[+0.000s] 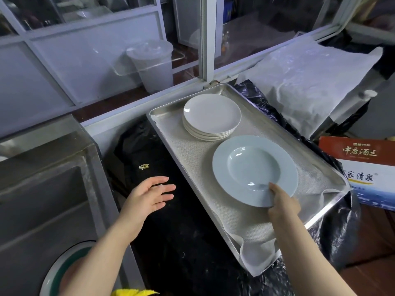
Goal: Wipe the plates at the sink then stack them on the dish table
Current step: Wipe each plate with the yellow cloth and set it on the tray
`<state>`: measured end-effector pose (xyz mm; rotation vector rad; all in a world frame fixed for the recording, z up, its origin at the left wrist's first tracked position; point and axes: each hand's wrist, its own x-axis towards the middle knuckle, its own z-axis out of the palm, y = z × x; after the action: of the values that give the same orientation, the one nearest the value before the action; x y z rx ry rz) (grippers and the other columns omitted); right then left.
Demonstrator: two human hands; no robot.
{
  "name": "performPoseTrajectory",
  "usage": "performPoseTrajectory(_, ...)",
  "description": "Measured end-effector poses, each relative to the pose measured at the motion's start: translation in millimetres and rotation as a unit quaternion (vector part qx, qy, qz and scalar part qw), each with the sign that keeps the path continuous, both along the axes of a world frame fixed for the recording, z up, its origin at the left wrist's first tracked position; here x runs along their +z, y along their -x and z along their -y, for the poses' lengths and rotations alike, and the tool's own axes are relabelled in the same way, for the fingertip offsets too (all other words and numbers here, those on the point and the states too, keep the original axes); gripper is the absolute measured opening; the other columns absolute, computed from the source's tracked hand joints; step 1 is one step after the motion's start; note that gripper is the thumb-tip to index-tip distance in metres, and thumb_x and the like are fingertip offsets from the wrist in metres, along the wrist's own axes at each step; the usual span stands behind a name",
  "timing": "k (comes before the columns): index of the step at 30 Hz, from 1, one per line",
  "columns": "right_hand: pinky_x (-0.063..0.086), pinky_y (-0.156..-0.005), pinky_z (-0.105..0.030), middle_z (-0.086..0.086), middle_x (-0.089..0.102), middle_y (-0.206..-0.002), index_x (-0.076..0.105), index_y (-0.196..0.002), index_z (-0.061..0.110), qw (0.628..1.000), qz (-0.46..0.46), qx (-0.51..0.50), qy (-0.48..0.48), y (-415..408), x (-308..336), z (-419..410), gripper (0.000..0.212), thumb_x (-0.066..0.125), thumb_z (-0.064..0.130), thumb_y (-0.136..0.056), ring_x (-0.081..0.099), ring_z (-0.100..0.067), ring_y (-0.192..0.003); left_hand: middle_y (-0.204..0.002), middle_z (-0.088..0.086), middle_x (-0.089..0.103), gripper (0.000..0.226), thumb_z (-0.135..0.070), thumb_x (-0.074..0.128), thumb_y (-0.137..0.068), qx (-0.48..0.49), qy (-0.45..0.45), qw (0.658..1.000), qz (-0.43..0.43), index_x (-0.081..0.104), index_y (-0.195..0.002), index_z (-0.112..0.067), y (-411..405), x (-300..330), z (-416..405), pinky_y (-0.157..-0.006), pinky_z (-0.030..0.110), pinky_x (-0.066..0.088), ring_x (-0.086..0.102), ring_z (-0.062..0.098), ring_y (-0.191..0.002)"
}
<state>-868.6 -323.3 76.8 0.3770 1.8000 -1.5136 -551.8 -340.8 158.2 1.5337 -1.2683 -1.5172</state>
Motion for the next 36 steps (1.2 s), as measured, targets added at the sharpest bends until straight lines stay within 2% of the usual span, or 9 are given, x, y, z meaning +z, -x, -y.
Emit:
performPoseTrajectory(5,0.045,-0.07,-0.026,-0.002,0.058,-0.101,0.051,-0.131,0.008,0.997,0.06,0.014,0.039,1,10,-12,0.05,0.069,0.021,-0.085,0.056,-0.019,-0.083,-0.106,-0.003,0.074,0.024,-0.016,0.046,-0.1,-0.006,-0.005,1.0,-0.007,0.062,-0.115,-0.025,3,-3,-5,-0.084,0.032,0.051,0.07,0.014,-0.097)
performPoseTrajectory(8,0.046,-0.067,-0.028,0.0,0.056,-0.121,0.045,-0.138,0.018,0.986,0.14,-0.018,0.088,7,17,-20,0.048,0.06,0.023,-0.093,0.055,-0.018,-0.091,-0.106,-0.003,0.074,0.024,-0.016,0.046,-0.1,-0.013,-0.008,1.0,-0.013,0.063,-0.115,-0.025,7,-5,-9,-0.085,0.032,0.05,0.07,0.014,-0.097)
performPoseTrajectory(11,0.046,-0.085,-0.04,-0.009,0.054,-0.135,0.041,-0.141,0.013,0.973,0.188,0.005,0.136,9,20,-30,0.046,0.049,0.028,-0.098,0.054,-0.026,-0.111,-0.106,-0.003,0.074,0.023,-0.017,0.047,-0.1,-0.017,-0.014,1.0,-0.021,0.063,-0.114,-0.025,11,-7,-15,-0.086,0.034,0.05,0.07,0.015,-0.097)
performPoseTrajectory(15,0.039,-0.101,-0.05,-0.021,0.051,-0.134,0.04,-0.137,-0.004,0.964,0.217,0.055,0.146,6,21,-51,0.055,0.043,0.036,-0.1,0.047,-0.038,-0.126,-0.107,-0.002,0.074,0.023,-0.019,0.048,-0.099,-0.034,-0.019,0.999,-0.034,0.063,-0.116,-0.025,15,-10,-24,-0.088,0.035,0.05,0.07,0.015,-0.099)
performPoseTrajectory(18,0.04,-0.103,-0.054,-0.031,0.05,-0.131,0.037,-0.135,-0.012,0.957,0.23,0.089,0.156,-1,26,-72,0.058,0.044,0.034,-0.1,0.049,-0.045,-0.121,-0.108,-0.001,0.073,0.023,-0.019,0.048,-0.099,-0.036,-0.027,0.998,-0.048,0.063,-0.116,-0.025,13,-14,-33,-0.087,0.034,0.05,0.07,0.016,-0.099)
performPoseTrajectory(22,0.044,-0.094,-0.055,-0.036,0.052,-0.126,0.044,-0.128,-0.013,0.942,0.25,0.14,0.176,-20,34,-97,0.05,0.043,0.029,-0.1,0.052,-0.049,-0.116,-0.108,-0.001,0.073,0.023,-0.019,0.048,-0.1,-0.027,-0.037,0.997,-0.067,0.062,-0.117,-0.024,1,-18,-46,-0.085,0.034,0.05,0.07,0.017,-0.099)
performPoseTrajectory(28,0.05,-0.089,-0.046,-0.02,0.066,-0.117,0.06,-0.119,0.003,0.927,0.249,0.2,0.196,-67,49,-117,0.035,0.044,0.024,-0.096,0.064,-0.035,-0.105,-0.107,0.0,0.074,0.022,-0.018,0.046,-0.101,0.007,-0.047,0.994,-0.1,0.063,-0.115,-0.022,-42,-21,-73,-0.083,0.035,0.051,0.071,0.019,-0.098)
performPoseTrajectory(33,0.059,-0.067,-0.035,-0.012,0.073,-0.098,0.063,-0.107,0.009,0.922,0.251,0.23,0.185,-128,56,-128,0.027,0.044,0.023,-0.095,0.072,-0.027,-0.08,-0.105,0.003,0.074,0.022,-0.017,0.046,-0.1,0.052,-0.052,0.99,-0.123,0.063,-0.115,-0.019,-110,-25,-107,-0.081,0.035,0.051,0.071,0.021,-0.095)
performPoseTrajectory(36,0.059,-0.065,-0.034,-0.01,0.074,-0.092,0.064,-0.103,0.01,0.917,0.251,0.252,0.179,-178,58,-135,0.024,0.045,0.023,-0.094,0.072,-0.025,-0.073,-0.102,0.005,0.075,0.021,-0.014,0.045,-0.1,0.098,-0.062,0.983,-0.143,0.062,-0.113,-0.015,-164,-28,-132,-0.081,0.035,0.051,0.072,0.021,-0.091)
